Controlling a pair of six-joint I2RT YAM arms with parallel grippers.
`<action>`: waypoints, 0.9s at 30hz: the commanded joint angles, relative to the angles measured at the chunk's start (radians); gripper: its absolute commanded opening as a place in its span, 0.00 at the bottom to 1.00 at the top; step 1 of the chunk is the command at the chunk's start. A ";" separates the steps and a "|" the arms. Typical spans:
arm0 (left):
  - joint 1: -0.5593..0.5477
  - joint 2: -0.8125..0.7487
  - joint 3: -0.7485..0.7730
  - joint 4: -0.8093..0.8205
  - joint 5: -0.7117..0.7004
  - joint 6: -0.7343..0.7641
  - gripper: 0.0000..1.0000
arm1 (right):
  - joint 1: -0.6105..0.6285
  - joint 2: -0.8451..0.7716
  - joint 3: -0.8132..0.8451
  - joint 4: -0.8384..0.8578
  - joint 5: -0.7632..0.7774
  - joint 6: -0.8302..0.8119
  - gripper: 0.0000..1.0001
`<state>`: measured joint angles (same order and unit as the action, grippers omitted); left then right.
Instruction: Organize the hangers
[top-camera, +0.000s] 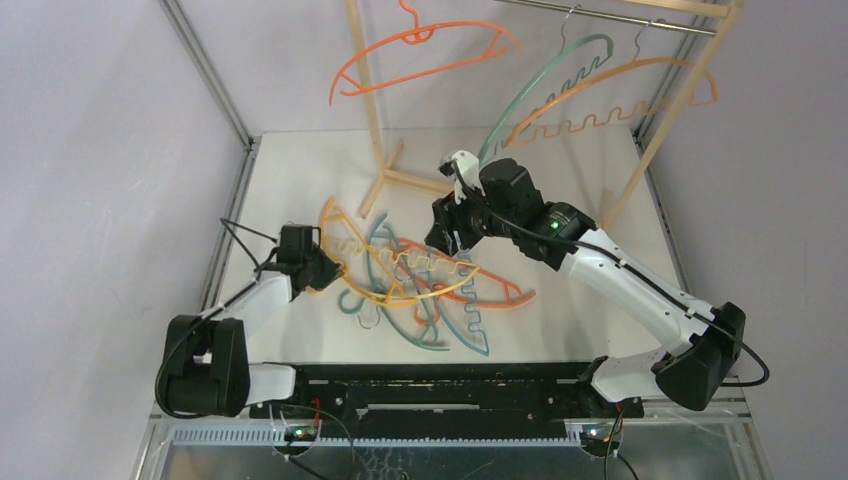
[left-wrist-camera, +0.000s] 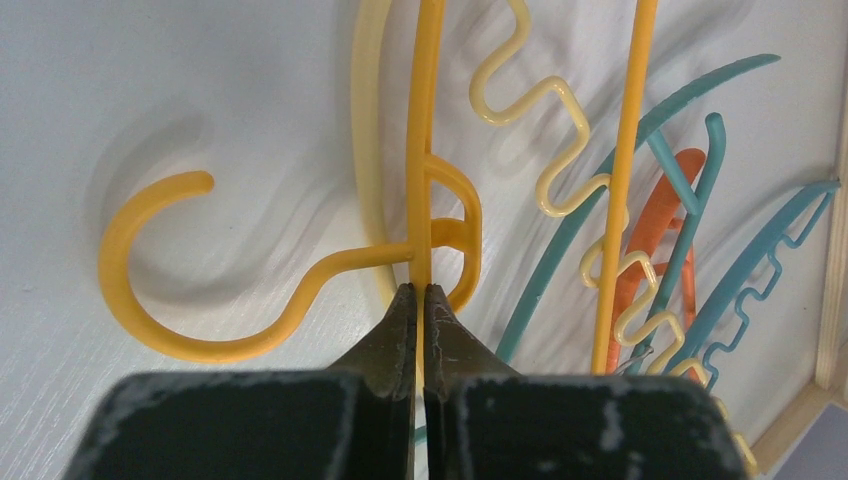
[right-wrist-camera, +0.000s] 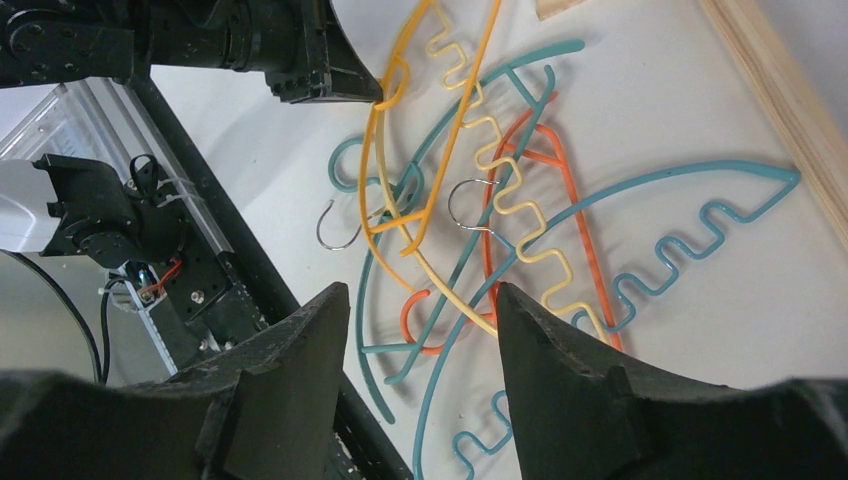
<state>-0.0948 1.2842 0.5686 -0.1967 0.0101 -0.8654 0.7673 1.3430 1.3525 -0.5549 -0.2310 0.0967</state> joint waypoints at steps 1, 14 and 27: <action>0.003 -0.104 0.071 -0.094 -0.005 0.058 0.00 | -0.003 -0.016 0.000 0.034 -0.033 -0.004 0.63; 0.003 -0.224 0.120 -0.139 0.027 0.076 0.00 | 0.110 0.178 0.169 -0.075 -0.234 -0.142 0.66; -0.005 -0.207 0.278 -0.186 0.126 0.116 0.00 | 0.225 0.383 0.370 -0.139 -0.249 -0.152 0.65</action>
<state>-0.0952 1.0794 0.7467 -0.3851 0.0792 -0.7937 0.9836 1.7370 1.6924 -0.6861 -0.4675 -0.0372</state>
